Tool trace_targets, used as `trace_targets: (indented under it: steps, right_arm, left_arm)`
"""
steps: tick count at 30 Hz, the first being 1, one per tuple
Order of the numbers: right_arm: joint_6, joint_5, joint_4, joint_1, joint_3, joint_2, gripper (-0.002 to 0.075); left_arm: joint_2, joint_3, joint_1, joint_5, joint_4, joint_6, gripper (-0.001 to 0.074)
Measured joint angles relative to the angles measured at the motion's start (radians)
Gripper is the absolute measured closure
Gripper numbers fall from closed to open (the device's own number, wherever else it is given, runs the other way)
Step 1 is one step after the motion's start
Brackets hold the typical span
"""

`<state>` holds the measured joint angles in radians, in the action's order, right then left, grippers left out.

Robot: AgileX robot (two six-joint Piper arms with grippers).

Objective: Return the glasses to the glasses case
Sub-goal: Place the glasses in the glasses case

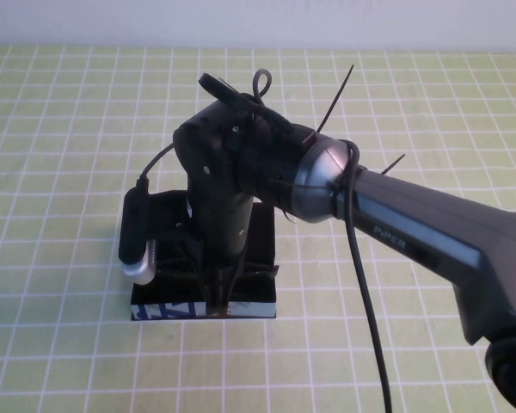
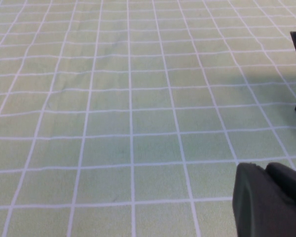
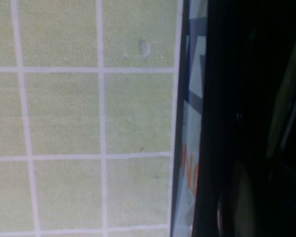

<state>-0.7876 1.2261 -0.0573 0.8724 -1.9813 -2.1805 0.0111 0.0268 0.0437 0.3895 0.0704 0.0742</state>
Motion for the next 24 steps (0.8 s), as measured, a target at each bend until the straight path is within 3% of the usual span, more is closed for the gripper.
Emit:
trace_targets:
  steps: [24]
  right_arm:
    - [0.002,0.000,-0.004,0.027,-0.008,-0.014,0.0720]
  left_arm:
    - [0.000,0.000,0.000,0.000,0.000,0.000,0.0737]
